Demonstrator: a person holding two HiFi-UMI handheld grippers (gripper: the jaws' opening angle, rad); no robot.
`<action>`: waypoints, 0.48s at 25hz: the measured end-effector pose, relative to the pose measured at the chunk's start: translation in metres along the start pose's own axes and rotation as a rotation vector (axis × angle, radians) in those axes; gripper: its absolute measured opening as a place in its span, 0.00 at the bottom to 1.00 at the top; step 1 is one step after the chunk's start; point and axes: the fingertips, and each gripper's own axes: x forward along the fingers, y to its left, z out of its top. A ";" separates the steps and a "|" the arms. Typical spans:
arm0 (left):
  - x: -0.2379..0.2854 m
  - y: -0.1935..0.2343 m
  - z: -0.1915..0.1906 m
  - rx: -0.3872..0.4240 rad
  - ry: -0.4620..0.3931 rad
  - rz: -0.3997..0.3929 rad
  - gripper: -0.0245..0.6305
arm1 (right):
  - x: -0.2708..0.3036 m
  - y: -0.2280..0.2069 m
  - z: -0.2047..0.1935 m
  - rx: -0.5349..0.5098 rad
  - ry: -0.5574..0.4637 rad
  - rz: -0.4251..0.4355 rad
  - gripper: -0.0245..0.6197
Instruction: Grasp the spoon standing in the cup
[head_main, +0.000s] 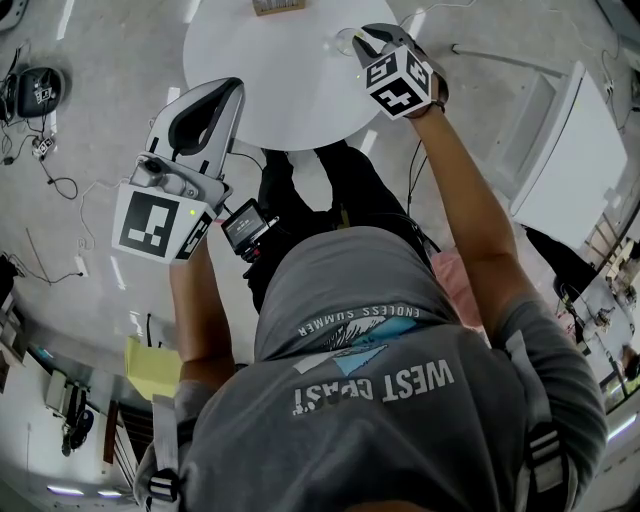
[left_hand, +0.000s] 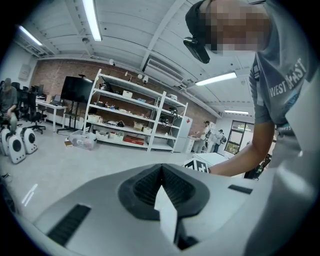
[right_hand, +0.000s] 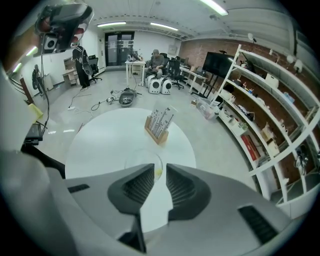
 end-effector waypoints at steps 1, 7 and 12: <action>0.000 0.000 0.000 -0.001 0.000 0.001 0.04 | 0.002 0.000 -0.001 -0.008 0.006 -0.001 0.15; 0.000 0.000 -0.001 -0.002 -0.001 0.004 0.04 | 0.003 0.001 0.000 -0.045 0.016 -0.013 0.10; 0.000 0.001 0.000 -0.003 -0.002 0.002 0.04 | 0.002 0.005 0.003 -0.063 0.015 -0.020 0.08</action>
